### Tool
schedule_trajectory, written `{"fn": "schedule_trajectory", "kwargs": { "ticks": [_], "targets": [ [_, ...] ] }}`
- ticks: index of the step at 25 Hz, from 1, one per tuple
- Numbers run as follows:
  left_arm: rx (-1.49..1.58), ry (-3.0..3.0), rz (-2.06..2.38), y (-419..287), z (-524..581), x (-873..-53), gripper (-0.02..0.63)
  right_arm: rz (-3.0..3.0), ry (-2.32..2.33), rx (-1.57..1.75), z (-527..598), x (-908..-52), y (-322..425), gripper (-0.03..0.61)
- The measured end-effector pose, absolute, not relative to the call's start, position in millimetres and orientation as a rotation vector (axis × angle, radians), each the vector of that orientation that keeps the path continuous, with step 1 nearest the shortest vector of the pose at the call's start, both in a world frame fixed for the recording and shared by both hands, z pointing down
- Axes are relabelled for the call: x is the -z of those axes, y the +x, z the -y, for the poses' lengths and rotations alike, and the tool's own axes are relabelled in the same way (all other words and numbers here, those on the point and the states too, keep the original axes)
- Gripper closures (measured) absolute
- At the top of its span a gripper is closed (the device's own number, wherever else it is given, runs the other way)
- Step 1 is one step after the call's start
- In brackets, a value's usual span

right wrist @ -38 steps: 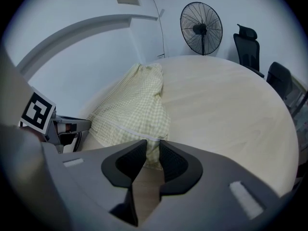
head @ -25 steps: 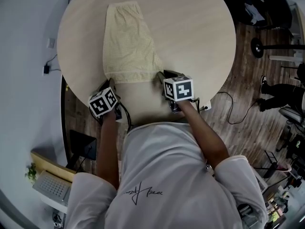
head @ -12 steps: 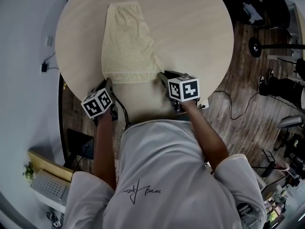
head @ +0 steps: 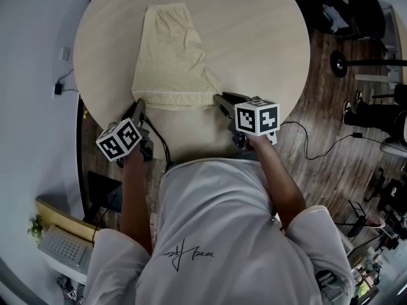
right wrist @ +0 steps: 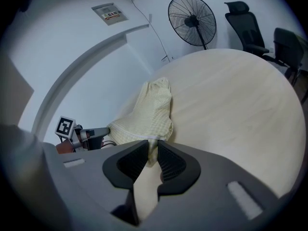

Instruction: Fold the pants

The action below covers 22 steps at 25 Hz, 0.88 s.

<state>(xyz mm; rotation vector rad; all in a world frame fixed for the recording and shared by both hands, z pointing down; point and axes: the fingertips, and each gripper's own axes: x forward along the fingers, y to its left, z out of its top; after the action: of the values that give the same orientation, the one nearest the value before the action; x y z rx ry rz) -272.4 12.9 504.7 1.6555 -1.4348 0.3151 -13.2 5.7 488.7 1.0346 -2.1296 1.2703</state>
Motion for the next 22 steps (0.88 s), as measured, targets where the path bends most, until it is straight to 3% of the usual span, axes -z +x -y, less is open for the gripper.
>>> {"fn": "schedule_trajectory", "kwargs": {
  "ticks": [22],
  "targets": [
    [-0.148, 1.729, 1.395, -271.8, 40.7, -446.4, 0.528, 2.267, 0.946, -1.313, 47.4, -429.1, -14.5, 0.52]
  ]
}}
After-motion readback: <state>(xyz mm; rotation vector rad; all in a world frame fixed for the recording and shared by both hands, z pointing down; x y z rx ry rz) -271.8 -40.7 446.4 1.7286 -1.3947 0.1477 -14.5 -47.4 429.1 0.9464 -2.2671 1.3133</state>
